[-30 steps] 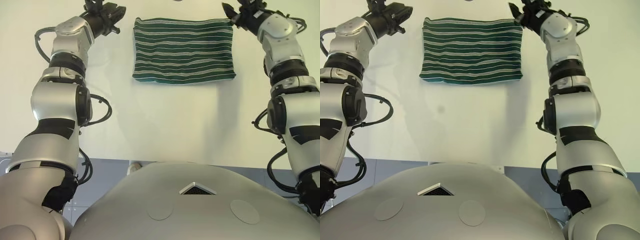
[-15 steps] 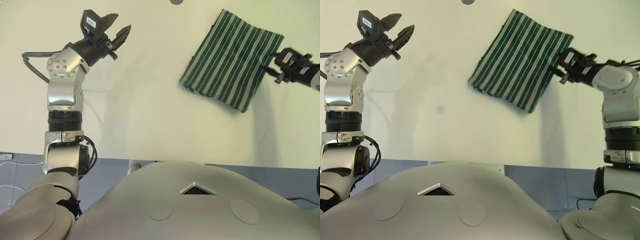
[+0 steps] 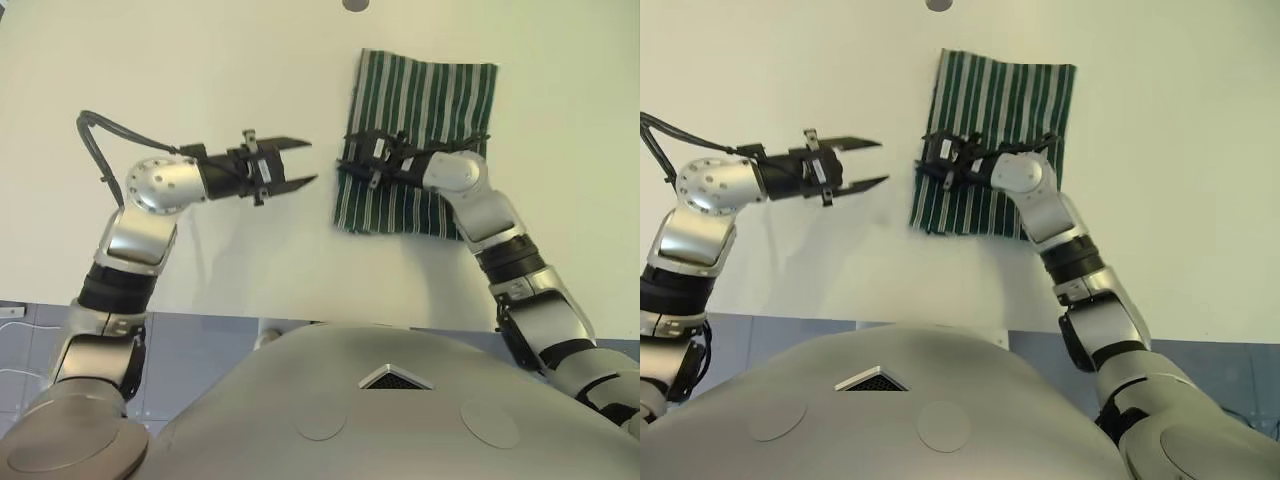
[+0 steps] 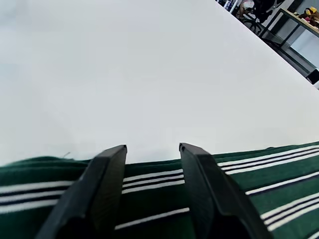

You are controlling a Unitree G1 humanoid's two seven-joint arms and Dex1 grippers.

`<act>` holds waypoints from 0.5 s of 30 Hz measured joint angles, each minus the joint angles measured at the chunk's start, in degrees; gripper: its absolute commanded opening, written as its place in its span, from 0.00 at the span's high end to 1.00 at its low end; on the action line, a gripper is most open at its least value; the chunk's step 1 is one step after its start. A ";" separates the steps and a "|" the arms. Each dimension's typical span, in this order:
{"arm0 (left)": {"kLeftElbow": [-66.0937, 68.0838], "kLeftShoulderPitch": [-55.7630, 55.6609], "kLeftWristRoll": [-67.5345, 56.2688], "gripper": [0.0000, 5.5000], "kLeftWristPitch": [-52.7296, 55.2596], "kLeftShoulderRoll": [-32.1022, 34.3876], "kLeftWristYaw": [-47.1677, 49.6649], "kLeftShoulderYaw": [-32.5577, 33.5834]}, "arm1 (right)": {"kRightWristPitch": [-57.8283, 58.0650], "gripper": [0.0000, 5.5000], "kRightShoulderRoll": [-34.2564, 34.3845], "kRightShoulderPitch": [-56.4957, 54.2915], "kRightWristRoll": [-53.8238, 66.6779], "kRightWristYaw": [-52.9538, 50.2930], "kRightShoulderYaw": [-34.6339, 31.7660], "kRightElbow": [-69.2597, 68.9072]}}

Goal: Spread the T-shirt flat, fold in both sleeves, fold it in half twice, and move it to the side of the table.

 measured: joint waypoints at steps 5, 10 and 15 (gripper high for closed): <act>-6.76 2.74 4.58 0.58 -1.06 -0.75 -0.19 -7.12 | 2.94 0.64 -3.73 -3.18 2.30 -2.77 -10.29 -6.61; -3.34 2.92 14.34 0.58 -3.69 -2.20 2.26 -12.62 | -5.57 0.64 -29.56 9.81 5.47 14.66 -21.99 -12.72; -0.36 2.00 18.04 0.58 -4.74 -3.30 6.23 -13.18 | -19.27 0.64 -43.13 26.41 10.19 29.60 -28.30 -14.82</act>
